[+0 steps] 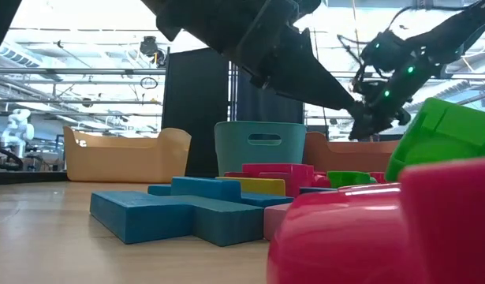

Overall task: Sort blocks by size
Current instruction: Put the blue arch block into the orange bin

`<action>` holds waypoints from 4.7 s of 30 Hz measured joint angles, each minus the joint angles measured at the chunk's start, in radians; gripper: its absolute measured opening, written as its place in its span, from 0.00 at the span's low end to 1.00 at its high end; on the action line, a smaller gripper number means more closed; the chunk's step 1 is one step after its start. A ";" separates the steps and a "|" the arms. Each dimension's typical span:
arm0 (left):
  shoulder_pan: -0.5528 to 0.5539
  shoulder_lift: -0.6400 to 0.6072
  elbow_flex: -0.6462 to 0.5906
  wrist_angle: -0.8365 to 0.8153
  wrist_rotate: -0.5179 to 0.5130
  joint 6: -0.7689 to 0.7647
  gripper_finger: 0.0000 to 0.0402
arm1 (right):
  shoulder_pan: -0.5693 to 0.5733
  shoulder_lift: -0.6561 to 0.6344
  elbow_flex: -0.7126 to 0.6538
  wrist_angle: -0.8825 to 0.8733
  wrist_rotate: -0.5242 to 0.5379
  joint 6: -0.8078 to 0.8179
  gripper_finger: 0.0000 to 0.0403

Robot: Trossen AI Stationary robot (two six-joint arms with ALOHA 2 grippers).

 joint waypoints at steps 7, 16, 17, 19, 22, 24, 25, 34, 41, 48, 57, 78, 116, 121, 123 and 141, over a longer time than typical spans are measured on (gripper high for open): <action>0.000 0.000 0.000 0.037 0.084 -0.007 0.48 | 0.127 -0.101 0.000 -0.031 -0.188 0.044 0.32; -0.019 0.019 0.002 0.112 0.154 -0.061 0.48 | 0.431 -0.143 0.000 -0.161 -0.198 0.118 0.32; -0.024 0.024 0.002 0.115 0.156 -0.080 0.48 | 0.468 -0.142 0.000 -0.185 -0.199 0.125 0.32; -0.030 0.046 0.002 0.159 0.156 -0.119 0.48 | 0.547 -0.141 0.000 -0.227 -0.198 0.142 0.32; -0.038 0.071 0.003 0.172 0.156 -0.187 0.48 | 0.671 -0.138 0.000 -0.279 -0.197 0.192 0.32; -0.045 0.083 0.002 0.171 0.135 -0.230 0.48 | 0.756 -0.135 0.000 -0.282 -0.194 0.227 0.32; -0.050 0.090 0.002 0.183 0.120 -0.253 0.48 | 0.799 -0.130 0.000 -0.277 -0.193 0.243 0.32; -0.100 0.099 0.002 0.202 0.014 -0.376 0.48 | 1.138 -0.018 0.000 -0.186 -0.190 0.346 0.32; -0.146 0.099 0.003 0.155 -0.109 -0.429 0.48 | 1.311 0.168 0.000 -0.048 -0.192 0.344 0.32; -0.155 0.099 0.003 0.154 -0.170 -0.430 0.48 | 1.370 0.264 0.000 0.015 -0.186 0.367 0.32; -0.130 0.099 0.003 0.151 -0.178 -0.425 0.48 | 1.376 0.334 0.004 0.027 -0.123 0.354 0.32; -0.124 0.099 0.003 0.147 -0.183 -0.421 0.48 | 1.369 0.344 0.006 0.009 -0.032 0.261 0.12; -0.104 0.098 0.002 0.133 -0.191 -0.394 0.48 | 0.721 -0.215 0.008 -0.192 0.362 -0.083 0.05; -0.100 0.098 0.002 0.133 -0.191 -0.393 0.48 | 0.508 -0.221 0.008 -0.183 0.351 -0.137 0.05; -0.097 0.098 0.002 0.132 -0.191 -0.393 0.48 | 0.421 -0.212 0.008 -0.166 0.323 -0.155 0.05; -0.092 0.098 0.002 0.129 -0.190 -0.393 0.48 | -0.065 0.008 0.008 -0.066 -0.015 -0.180 0.06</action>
